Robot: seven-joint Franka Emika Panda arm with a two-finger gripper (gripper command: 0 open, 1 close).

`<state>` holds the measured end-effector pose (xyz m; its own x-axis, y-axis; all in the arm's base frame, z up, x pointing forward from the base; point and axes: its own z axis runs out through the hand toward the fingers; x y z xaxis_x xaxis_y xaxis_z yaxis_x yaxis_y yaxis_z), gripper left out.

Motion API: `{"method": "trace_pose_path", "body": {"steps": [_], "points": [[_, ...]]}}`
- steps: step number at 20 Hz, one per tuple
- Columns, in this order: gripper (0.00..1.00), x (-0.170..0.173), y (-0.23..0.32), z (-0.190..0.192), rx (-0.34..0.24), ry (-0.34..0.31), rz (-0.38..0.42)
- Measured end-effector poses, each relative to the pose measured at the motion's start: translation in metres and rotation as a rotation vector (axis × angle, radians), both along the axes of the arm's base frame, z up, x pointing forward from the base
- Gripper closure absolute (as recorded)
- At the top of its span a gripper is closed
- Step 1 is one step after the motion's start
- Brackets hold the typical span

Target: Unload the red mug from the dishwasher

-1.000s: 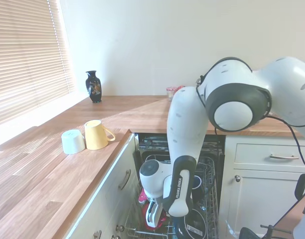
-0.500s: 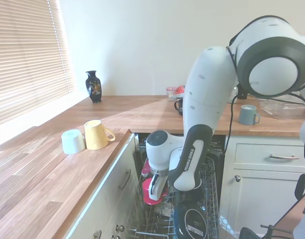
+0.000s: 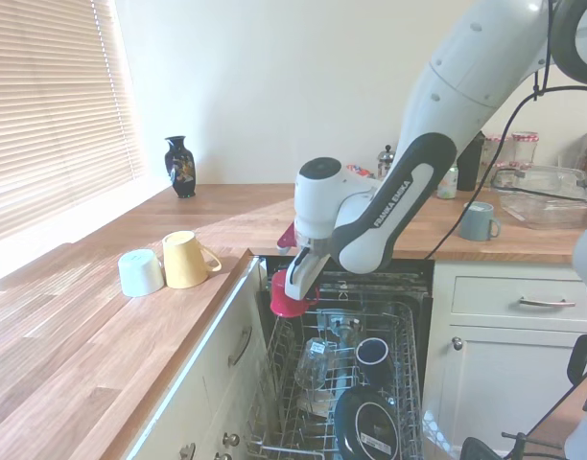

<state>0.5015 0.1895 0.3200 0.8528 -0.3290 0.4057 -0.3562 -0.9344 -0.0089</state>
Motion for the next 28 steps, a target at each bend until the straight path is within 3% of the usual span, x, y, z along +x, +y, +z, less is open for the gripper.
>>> {"method": "trace_pose_path", "body": {"steps": [5, 15, 28], "points": [[1.0, 0.031, -0.027, 0.061, 0.037, -0.046, -0.069], [1.0, 0.084, -0.104, 0.108, 0.051, -0.037, -0.195], [1.0, 0.158, -0.176, 0.072, 0.0, 0.025, -0.328]]}}
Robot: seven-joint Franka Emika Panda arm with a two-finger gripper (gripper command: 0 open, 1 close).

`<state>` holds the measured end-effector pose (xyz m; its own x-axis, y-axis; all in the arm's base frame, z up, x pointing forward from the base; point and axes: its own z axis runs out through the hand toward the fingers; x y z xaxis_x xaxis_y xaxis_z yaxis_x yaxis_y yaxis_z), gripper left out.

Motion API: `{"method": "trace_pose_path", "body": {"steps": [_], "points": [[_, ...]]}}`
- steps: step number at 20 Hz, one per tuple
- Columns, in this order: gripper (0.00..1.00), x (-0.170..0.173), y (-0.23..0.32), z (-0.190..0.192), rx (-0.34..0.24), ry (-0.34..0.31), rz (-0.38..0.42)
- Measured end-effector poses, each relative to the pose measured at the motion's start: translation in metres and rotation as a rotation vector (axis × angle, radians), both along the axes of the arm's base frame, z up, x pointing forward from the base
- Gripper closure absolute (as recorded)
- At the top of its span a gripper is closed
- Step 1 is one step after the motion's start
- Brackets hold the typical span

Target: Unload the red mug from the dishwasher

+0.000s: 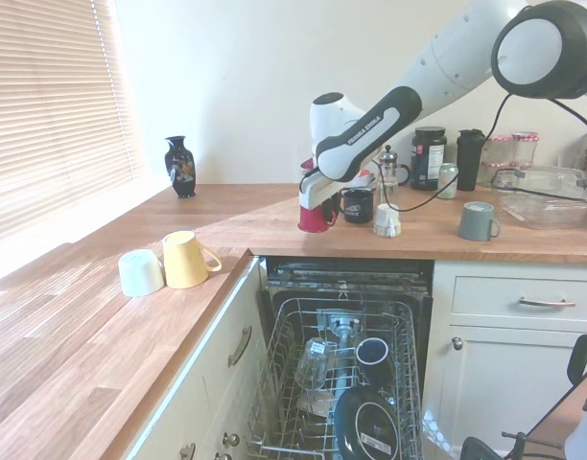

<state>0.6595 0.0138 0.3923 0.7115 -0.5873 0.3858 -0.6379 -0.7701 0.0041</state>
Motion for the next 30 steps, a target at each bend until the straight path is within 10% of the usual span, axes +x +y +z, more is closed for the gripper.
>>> {"method": "trace_pose_path", "body": {"steps": [12, 13, 30], "points": [[1.0, 0.031, -0.022, -0.029, -0.038, 0.078, -0.035], [0.0, 0.032, -0.022, -0.03, -0.04, 0.083, -0.036], [0.0, 0.034, -0.017, -0.022, -0.018, 0.059, -0.055]]}}
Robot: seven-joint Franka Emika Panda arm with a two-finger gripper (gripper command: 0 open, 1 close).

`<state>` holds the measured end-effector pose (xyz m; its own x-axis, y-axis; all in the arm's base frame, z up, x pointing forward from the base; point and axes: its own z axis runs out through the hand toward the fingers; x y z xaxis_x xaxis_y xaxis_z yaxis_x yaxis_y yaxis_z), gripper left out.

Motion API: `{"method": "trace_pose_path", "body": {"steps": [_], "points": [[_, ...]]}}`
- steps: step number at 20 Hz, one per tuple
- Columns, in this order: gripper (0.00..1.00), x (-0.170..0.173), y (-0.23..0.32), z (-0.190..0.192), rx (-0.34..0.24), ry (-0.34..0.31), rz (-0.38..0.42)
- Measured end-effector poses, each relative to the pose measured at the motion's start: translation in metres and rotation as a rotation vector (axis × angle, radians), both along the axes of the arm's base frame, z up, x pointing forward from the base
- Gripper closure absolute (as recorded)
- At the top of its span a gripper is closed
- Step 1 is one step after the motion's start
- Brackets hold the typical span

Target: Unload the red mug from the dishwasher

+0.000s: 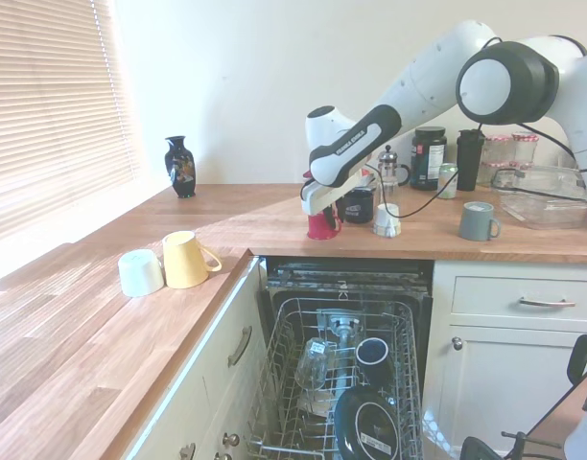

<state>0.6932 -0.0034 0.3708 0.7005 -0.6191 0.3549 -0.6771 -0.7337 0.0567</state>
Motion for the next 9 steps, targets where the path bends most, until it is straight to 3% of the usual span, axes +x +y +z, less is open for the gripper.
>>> {"method": "trace_pose_path", "body": {"steps": [3, 9], "points": [[0.0, -0.017, 0.01, 0.017, 0.021, -0.027, -0.012], [0.0, -0.086, 0.009, 0.028, 0.051, -0.059, -0.046]]}}
